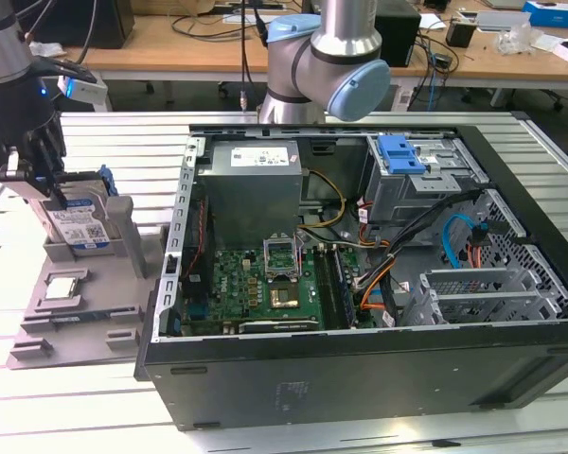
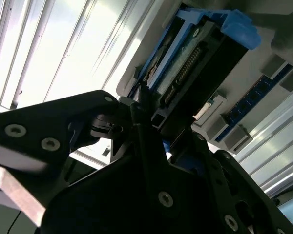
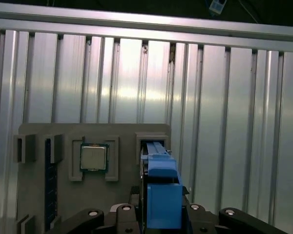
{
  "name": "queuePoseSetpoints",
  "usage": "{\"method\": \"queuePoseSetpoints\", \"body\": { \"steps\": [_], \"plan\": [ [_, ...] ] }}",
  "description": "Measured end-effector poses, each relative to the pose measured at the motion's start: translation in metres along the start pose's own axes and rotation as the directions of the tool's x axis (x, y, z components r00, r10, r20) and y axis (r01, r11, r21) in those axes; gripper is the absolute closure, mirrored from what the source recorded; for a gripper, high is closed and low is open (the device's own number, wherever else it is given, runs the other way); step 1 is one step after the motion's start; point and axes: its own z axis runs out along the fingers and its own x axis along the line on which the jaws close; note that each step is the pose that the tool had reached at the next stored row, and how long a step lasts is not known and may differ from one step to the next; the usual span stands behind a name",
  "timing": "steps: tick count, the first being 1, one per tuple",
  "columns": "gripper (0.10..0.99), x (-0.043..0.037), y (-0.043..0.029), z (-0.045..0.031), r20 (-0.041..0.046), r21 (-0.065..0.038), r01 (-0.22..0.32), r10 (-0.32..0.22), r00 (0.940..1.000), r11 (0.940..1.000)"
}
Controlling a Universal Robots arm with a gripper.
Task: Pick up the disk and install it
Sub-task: 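Pick up the disk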
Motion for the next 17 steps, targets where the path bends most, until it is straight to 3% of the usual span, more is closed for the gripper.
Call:
{"method": "queuePoseSetpoints", "body": {
  "steps": [11,17],
  "plan": [
    [0.722,0.0,0.0,0.0003,-0.0006,0.0,-0.003,0.003,1.0,1.0],
    [0.722,0.0,0.0,0.0003,0.0004,0.001,-0.102,0.102,0.9948,0.9948]
  ]
}}
